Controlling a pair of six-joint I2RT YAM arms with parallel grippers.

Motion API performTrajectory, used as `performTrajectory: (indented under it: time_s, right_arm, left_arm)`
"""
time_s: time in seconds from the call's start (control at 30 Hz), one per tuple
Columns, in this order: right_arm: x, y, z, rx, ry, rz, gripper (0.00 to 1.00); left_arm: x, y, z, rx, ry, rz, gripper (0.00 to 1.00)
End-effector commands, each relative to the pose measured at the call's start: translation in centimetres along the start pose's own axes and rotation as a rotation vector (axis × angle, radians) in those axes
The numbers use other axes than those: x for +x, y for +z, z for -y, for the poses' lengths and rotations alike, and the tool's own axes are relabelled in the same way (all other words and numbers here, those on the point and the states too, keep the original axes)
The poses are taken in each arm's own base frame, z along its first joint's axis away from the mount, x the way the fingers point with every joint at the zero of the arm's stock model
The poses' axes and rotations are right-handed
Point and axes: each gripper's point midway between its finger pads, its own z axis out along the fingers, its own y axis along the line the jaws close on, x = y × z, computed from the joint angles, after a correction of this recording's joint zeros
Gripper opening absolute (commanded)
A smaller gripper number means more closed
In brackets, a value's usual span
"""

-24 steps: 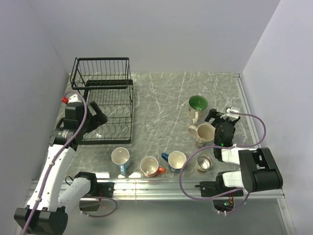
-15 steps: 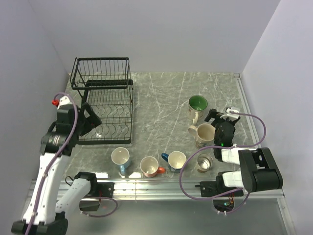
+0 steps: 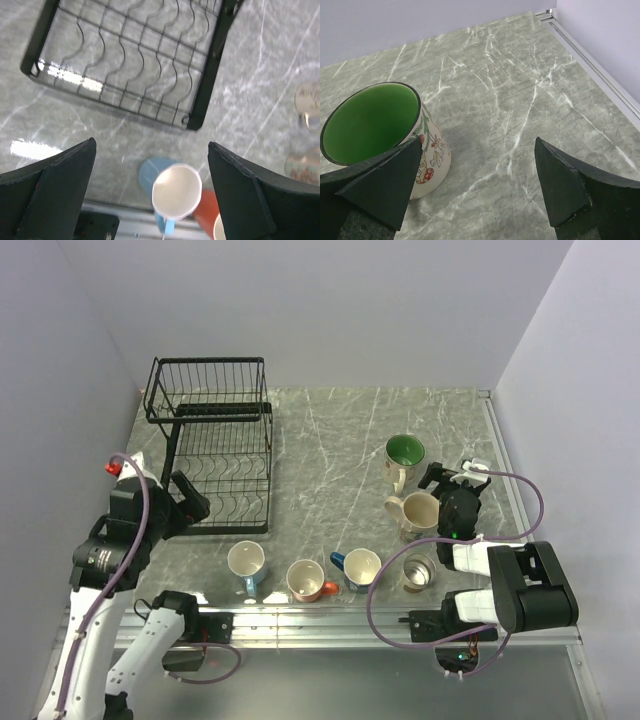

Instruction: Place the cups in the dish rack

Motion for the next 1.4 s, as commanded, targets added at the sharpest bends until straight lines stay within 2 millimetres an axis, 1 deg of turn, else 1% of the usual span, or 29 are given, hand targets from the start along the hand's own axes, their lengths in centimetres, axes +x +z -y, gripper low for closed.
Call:
performTrajectory:
  time_s: [0.0, 0.07, 0.2, 0.27, 0.3, 0.4, 0.43, 0.47, 0.53, 0.6, 0.63, 0.67, 0.7, 0.73, 0.77, 0.8, 0.83, 0.87, 0.9, 0.93, 0.97, 1.0, 1.03, 1.07, 1.1, 1.13, 1.17, 1.23, 1.37]
  right_arm:
    - [-1.9, 0.3, -0.2, -0.004, 0.017, 0.063, 1.0]
    - [-1.8, 0.2, -0.1, -0.003, 0.016, 0.06, 1.0]
    - [-1.7, 0.2, -0.1, -0.003, 0.015, 0.058, 1.0]
    - [-2.4, 0.2, -0.4, -0.019, 0.009, 0.076, 1.0]
    - [-2.6, 0.2, -0.7, -0.028, 0.005, 0.075, 1.0]
    - [-3.9, -0.2, -0.5, -0.007, 0.005, 0.074, 1.0]
    - [-3.7, -0.4, -0.4, -0.008, -0.003, 0.062, 1.0]
    - [-5.0, -0.9, -0.6, -0.019, 0.001, 0.091, 1.0]
    - [-5.9, -2.0, -0.5, -0.016, 0.023, 0.094, 1.0]
    - [-6.3, -2.8, -0.7, -0.034, 0.018, 0.087, 1.0]
    - [-5.5, -3.3, -0.2, -0.016, 0.005, 0.052, 1.0]
    - [-7.1, -4.1, -0.1, -0.015, 0.025, 0.094, 1.0]
    - [-7.4, -4.6, 0.1, -0.008, 0.038, 0.097, 1.0]
    - [-7.9, -5.5, 0.6, 0.005, 0.044, 0.097, 1.0]
    - [-8.9, -6.0, 0.8, 0.019, 0.061, 0.112, 1.0]
    - [-9.3, -6.5, 0.9, 0.024, 0.093, 0.114, 1.0]
    - [-9.9, -7.4, 1.2, 0.024, 0.106, 0.116, 1.0]
    - [-11.3, -7.9, 0.8, 0.006, 0.127, 0.133, 1.0]
    - [-12.0, -8.3, 0.7, -0.001, 0.157, 0.135, 1.0]
    - [-12.0, -9.1, 0.8, -0.002, 0.159, 0.109, 1.0]
    - [-13.9, -9.6, 0.6, -0.008, 0.185, 0.127, 1.0]
    - [-14.5, -10.1, 0.5, -0.009, 0.212, 0.125, 1.0]
    - [-13.8, -10.6, 0.8, 0.0, 0.199, 0.069, 1.0]
    - [-15.5, -11.3, 0.6, -0.009, 0.213, 0.085, 1.0]
    - [-15.7, -11.6, 0.4, -0.019, 0.225, 0.073, 1.0]
    - [-15.3, -12.1, 0.7, -0.009, 0.218, 0.04, 1.0]
    - [-16.3, -12.5, 0.6, -0.013, 0.225, 0.049, 1.0]
    - [-16.9, -13.3, 0.7, -0.022, 0.231, 0.051, 1.0]
    - [-18.4, -14.6, 0.5, -0.051, 0.24, 0.082, 1.0]
  left_arm:
    - [2.0, -0.5, 0.0, 0.016, 0.04, -0.106, 0.99]
    - [3.8, -0.2, -0.2, -0.007, 0.057, -0.209, 0.99]
    - [5.4, 0.3, -0.2, -0.014, 0.075, -0.3, 0.99]
    - [6.3, 0.9, -0.1, -0.03, 0.087, -0.351, 0.99]
    - [6.6, 1.1, -0.1, -0.034, 0.093, -0.368, 0.98]
    - [7.1, 1.8, 0.2, -0.044, 0.113, -0.416, 0.88]
    - [7.2, 2.0, 0.3, -0.045, 0.123, -0.428, 0.84]
    - [7.6, 2.2, 0.3, -0.052, 0.135, -0.449, 0.83]
    - [8.2, 2.1, 0.6, -0.04, 0.14, -0.475, 0.83]
    - [8.5, 2.2, 0.7, -0.039, 0.143, -0.487, 0.82]
    - [8.7, 2.2, 0.7, -0.035, 0.142, -0.494, 0.8]
    - [9.0, 2.2, 0.7, -0.034, 0.144, -0.504, 0.79]
    - [9.5, 2.3, 0.5, -0.041, 0.142, -0.519, 0.78]
    - [9.9, 2.3, 0.6, -0.036, 0.141, -0.531, 0.76]
    - [10.2, 2.4, 0.6, -0.031, 0.144, -0.539, 0.76]
    - [11.0, 2.5, 0.3, -0.039, 0.146, -0.56, 0.74]
    - [11.4, 2.5, 0.3, -0.037, 0.143, -0.574, 0.73]
    - [11.7, 2.6, 0.2, -0.039, 0.143, -0.577, 0.72]
    - [12.3, 2.6, -0.1, -0.044, 0.141, -0.591, 0.71]
    - [12.5, 2.7, -0.1, -0.037, 0.139, -0.594, 0.7]
    - [13.0, 2.8, -0.2, -0.032, 0.138, -0.602, 0.69]
    - [13.4, 2.8, -0.1, -0.027, 0.135, -0.61, 0.67]
    - [13.6, 2.9, -0.1, -0.022, 0.135, -0.612, 0.66]
    - [14.2, 3.1, -0.2, -0.02, 0.139, -0.622, 0.66]
    - [14.4, 3.2, -0.1, -0.018, 0.133, -0.625, 0.66]
    - [14.7, 3.4, -0.1, -0.014, 0.135, -0.628, 0.66]
    - [15.2, 3.6, -0.3, -0.02, 0.137, -0.638, 0.66]
    - [15.5, 4.0, 0.3, -0.001, 0.132, -0.637, 0.61]
    - [17.1, 5.0, -0.1, -0.013, 0.128, -0.673, 0.54]
